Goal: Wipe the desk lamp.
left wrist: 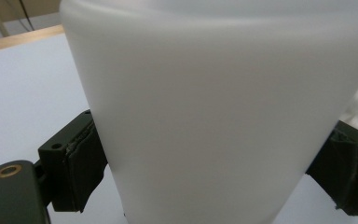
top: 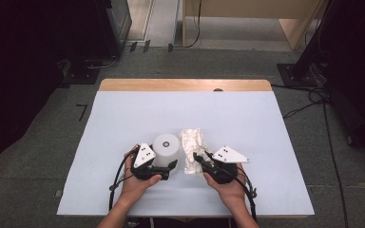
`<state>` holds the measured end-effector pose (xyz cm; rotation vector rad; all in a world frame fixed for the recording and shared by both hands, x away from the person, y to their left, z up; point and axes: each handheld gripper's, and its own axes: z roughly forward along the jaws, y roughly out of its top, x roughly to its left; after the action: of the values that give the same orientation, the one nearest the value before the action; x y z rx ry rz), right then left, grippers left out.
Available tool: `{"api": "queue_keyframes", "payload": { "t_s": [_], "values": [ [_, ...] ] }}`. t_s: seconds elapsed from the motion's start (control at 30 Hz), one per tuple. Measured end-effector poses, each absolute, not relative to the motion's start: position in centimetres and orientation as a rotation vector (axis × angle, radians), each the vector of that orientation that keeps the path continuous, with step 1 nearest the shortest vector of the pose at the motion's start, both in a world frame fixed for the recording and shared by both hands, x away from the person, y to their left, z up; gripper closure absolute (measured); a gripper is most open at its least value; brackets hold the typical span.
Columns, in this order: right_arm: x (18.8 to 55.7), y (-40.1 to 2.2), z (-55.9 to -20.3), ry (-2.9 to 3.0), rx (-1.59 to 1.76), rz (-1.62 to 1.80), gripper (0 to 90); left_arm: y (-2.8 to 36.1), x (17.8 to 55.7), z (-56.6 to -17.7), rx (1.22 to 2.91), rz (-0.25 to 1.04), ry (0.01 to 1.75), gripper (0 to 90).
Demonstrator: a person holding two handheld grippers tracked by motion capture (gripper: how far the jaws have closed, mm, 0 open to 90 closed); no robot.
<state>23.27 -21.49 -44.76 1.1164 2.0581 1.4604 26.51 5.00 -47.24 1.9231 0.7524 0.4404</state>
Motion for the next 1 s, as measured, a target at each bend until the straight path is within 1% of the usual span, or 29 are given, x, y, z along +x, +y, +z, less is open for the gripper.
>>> {"api": "queue_keyframes", "payload": {
  "t_s": [0.13,0.37,0.4,0.43,0.5,0.63,0.7,0.73,0.83,0.87,0.93,1.0],
  "values": [
    [23.5,-22.0,-44.6,2.041,1.131,1.475,74.4,4.8,26.4,-47.7,1.949,0.473,0.736,8.4],
    [23.7,-22.6,-44.5,2.022,1.148,1.481,74.2,4.9,26.2,-47.9,1.935,0.461,0.767,7.8],
    [23.7,-22.6,-44.5,2.020,1.150,1.482,74.1,4.9,26.2,-47.8,1.925,0.461,0.789,6.1],
    [23.7,-22.6,-44.5,2.022,1.155,1.481,74.0,5.0,26.1,-47.7,1.910,0.458,0.804,2.6],
    [23.6,-22.7,-44.4,2.024,1.154,1.479,73.9,5.0,25.8,-47.4,1.867,0.467,0.848,0.1],
    [23.8,-22.7,-44.4,2.016,1.166,1.488,73.7,4.2,24.9,-46.7,1.820,0.543,0.910,0.0],
    [23.8,-22.7,-44.5,2.019,1.166,1.487,73.7,3.4,24.7,-46.8,1.835,0.586,0.946,0.0],
    [23.8,-22.7,-44.5,2.021,1.164,1.482,73.6,3.1,24.8,-46.9,1.846,0.579,0.952,0.0],
    [23.8,-22.6,-44.6,2.024,1.170,1.486,73.6,2.6,24.8,-47.4,1.869,0.622,0.983,5.6],
    [23.8,-22.6,-44.6,2.025,1.171,1.487,73.6,2.7,24.9,-47.4,1.862,0.610,0.981,7.7],
    [23.9,-22.6,-44.7,2.029,1.172,1.488,73.5,3.0,25.1,-47.3,1.866,0.590,0.964,8.3],
    [23.9,-22.6,-44.8,2.038,1.173,1.488,73.6,3.7,25.5,-47.2,1.861,0.523,0.938,8.5]
  ]
}}
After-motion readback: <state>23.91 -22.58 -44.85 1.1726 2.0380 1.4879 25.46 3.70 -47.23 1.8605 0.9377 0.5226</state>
